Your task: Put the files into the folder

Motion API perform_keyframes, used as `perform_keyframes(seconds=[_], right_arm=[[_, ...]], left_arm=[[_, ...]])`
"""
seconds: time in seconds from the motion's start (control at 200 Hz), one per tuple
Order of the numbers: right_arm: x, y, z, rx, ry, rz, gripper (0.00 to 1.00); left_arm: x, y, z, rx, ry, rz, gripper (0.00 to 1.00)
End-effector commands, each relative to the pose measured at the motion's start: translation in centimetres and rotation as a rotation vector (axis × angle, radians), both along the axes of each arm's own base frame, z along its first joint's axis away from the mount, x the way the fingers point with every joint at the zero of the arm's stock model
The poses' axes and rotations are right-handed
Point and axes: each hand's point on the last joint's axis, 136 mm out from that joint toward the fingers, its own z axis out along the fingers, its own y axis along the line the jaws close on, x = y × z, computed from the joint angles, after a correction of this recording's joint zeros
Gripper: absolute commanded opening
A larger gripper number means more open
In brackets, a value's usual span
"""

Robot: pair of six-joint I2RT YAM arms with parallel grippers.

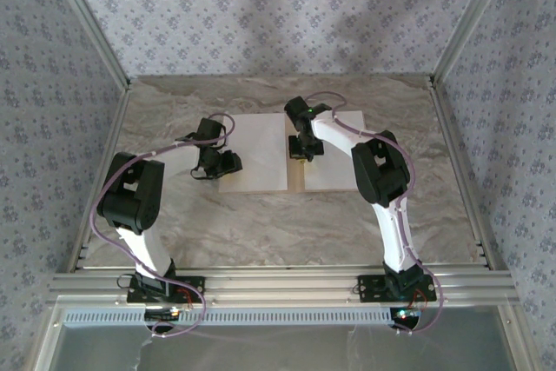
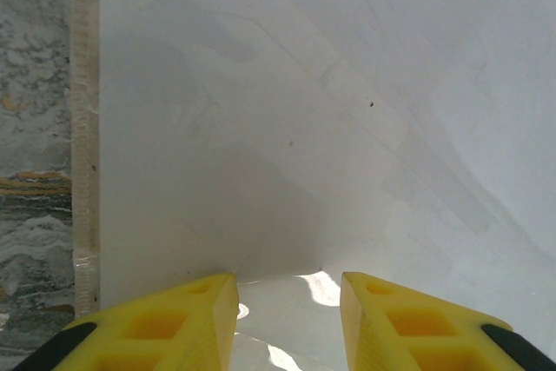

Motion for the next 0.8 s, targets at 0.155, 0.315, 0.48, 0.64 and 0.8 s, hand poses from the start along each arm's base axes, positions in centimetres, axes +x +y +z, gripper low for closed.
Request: perform_keyframes(seconds=[0.155,0.315,0.48,0.64,0.8], right_arm=[[-3.5,-2.3,-4.0,-0.061,0.171,-0.031,0.04],[-3.2,-1.6,-2.7,-0.008,0.158,-0.029,0.03],[-3.0,-1.3,-1.8,0.024,0.149,-0.030,0.03],[-2.8,-1.4,-1.1,0.037,0.140,-0.034,0.03],[-2.6,-1.4,-0.5,0.048,0.130,-0.035,0.04]], left_arm=[[-1.8,0.5,-0.7,0.017,0.066,0.007,0.37],[-1.9,0.6,-0.7,0.018,0.066,0.009,0.37],[-1.9,0.6,-0.6,0.019,0.065,0.009,0.37],[-1.9,0.6,-0.5,0.019,0.065,0.009,0.37],[-1.9,0.7,-0.4,0.021,0.062,0.009,0.37]])
